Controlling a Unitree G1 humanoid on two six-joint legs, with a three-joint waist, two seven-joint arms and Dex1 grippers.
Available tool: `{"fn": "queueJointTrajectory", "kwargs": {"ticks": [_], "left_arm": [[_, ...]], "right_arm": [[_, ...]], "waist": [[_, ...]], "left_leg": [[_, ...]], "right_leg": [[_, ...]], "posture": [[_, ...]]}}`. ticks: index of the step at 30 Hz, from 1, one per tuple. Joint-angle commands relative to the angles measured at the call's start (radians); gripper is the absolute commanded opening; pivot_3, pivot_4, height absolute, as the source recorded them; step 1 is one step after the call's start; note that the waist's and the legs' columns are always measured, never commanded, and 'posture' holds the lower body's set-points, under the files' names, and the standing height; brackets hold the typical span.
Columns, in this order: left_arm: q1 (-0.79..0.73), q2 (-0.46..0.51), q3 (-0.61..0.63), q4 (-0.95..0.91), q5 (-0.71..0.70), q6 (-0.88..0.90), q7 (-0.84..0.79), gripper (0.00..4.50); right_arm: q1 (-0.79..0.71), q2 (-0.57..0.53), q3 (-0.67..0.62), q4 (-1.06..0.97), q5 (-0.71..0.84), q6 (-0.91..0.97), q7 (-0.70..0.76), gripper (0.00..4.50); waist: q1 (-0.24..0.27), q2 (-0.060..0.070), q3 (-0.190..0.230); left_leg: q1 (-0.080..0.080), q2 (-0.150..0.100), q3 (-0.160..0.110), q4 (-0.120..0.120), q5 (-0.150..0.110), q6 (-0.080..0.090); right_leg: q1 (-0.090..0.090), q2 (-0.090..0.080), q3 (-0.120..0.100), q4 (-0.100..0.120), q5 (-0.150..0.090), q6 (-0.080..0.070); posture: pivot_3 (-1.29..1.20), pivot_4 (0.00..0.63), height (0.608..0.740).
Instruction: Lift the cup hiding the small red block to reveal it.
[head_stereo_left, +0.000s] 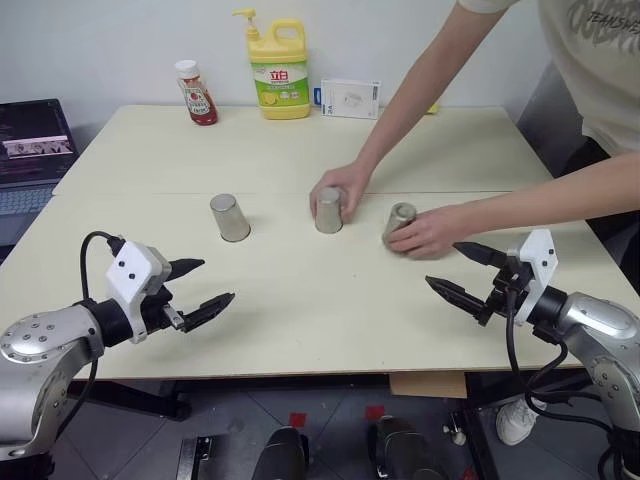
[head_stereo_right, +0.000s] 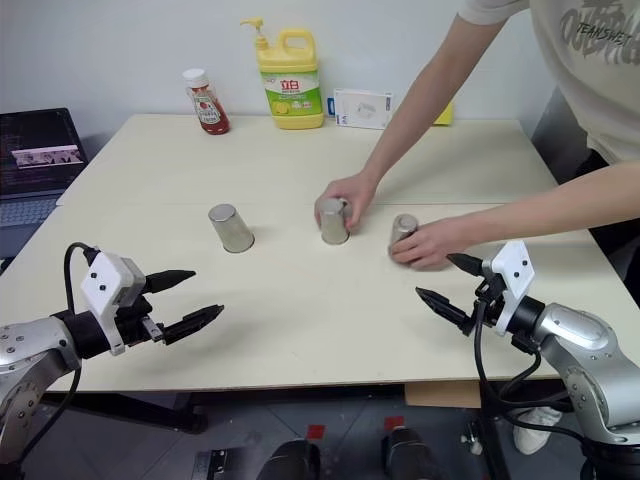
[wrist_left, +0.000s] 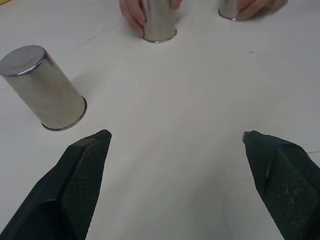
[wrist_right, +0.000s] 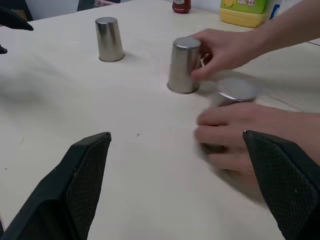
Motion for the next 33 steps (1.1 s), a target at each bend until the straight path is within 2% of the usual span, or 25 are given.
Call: {"fn": "queueJointTrajectory", "kwargs": {"ticks": [1, 14, 21, 29, 33], "left_arm": [[-0.016, 0.009, 0.003, -0.028, 0.008, -0.012, 0.008, 4.50], [-0.070, -0.011, -0.051, -0.082, -0.027, 0.028, 0.028, 4.50], [-0.103, -0.012, -0.072, -0.109, -0.066, 0.069, 0.018, 4.50], [-0.157, -0.001, -0.141, -0.130, -0.081, 0.080, -0.031, 4.50], [-0.166, -0.003, -0.169, -0.121, -0.063, 0.066, -0.044, 4.50]], "right_arm": [[-0.012, 0.006, 0.001, -0.027, -0.002, -0.014, -0.006, 4.47], [-0.026, 0.048, 0.034, -0.039, -0.018, 0.002, -0.069, 4.47], [-0.044, 0.053, 0.053, -0.038, -0.034, 0.085, -0.134, 4.47], [-0.177, 0.136, 0.112, 0.154, -0.162, 0.093, -0.273, 4.47], [-0.293, 0.226, 0.135, 0.319, -0.207, 0.082, -0.331, 4.47]], "waist": [[0.000, 0.000, 0.000], [0.000, 0.000, 0.000], [0.000, 0.000, 0.000], [-0.002, 0.000, 0.000], [-0.011, 0.000, 0.000]], "left_leg": [[0.000, 0.000, 0.000, 0.000, 0.000, 0.000], [0.000, 0.000, 0.000, 0.000, 0.000, 0.000], [0.000, 0.000, 0.000, 0.000, 0.000, 0.000], [0.000, -0.001, 0.000, 0.000, 0.000, 0.000], [-0.001, 0.000, 0.001, 0.000, 0.000, 0.000]], "right_leg": [[0.000, 0.000, 0.000, 0.000, 0.000, 0.000], [0.000, 0.000, 0.000, 0.000, 0.000, 0.000], [0.000, 0.000, 0.000, 0.000, 0.000, 0.000], [0.000, 0.000, 0.001, 0.000, 0.000, 0.000], [-0.001, 0.000, 0.001, 0.000, 0.000, 0.000]], "posture": [[0.00, 0.150, 0.740], [0.00, 0.150, 0.740], [0.00, 0.150, 0.740], [0.00, 0.150, 0.740], [0.00, 0.150, 0.740]]}}
